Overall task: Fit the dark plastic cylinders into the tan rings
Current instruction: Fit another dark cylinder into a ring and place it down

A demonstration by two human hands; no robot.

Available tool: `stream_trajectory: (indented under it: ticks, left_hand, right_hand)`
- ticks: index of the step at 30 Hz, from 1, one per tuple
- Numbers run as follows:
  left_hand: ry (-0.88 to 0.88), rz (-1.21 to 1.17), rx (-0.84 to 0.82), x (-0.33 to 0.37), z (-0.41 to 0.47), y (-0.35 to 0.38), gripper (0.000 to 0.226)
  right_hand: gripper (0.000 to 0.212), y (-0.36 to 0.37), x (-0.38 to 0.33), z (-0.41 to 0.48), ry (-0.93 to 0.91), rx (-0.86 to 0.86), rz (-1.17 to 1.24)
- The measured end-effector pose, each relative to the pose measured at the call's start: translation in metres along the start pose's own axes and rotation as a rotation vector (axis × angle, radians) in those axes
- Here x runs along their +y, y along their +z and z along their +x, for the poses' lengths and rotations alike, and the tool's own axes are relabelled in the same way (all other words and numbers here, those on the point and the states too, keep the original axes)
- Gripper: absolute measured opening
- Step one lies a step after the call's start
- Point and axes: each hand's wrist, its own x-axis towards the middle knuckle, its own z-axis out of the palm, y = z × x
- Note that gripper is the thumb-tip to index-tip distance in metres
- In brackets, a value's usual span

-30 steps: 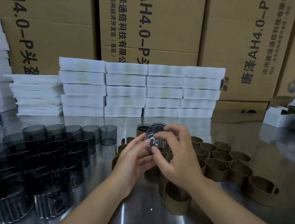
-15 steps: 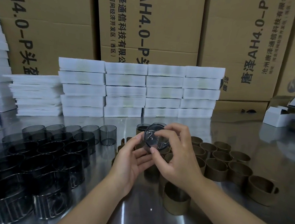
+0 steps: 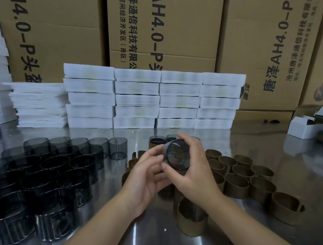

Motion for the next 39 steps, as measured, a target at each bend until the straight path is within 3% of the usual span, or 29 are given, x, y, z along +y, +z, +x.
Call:
stream_trajectory:
  ticks: [4, 11, 17, 28, 39]
  left_hand:
    - [-0.019, -0.023, -0.039, 0.0004, -0.0027, 0.0040, 0.050]
    - [-0.038, -0.024, -0.018, 0.0003, -0.0027, 0.0045, 0.057]
    - [-0.075, -0.043, 0.031, 0.0003, -0.0028, 0.0059, 0.065]
    - [-0.103, -0.070, 0.058, -0.0015, -0.0002, 0.0068, 0.065]
    - [-0.133, -0.102, 0.016, 0.0038, -0.0042, 0.0098, 0.073]
  right_hand:
    - [0.064, -0.0062, 0.0016, 0.0008, 0.099, -0.007, 0.060]
    - [0.064, -0.0060, -0.0007, 0.0001, 0.108, -0.053, 0.025]
    - [0.090, -0.0051, -0.0016, 0.0011, 0.175, -0.052, 0.054]
    - [0.067, -0.0062, -0.0059, 0.0007, 0.163, -0.045, 0.083]
    - [0.065, -0.0058, -0.0052, 0.0015, 0.217, -0.014, 0.117]
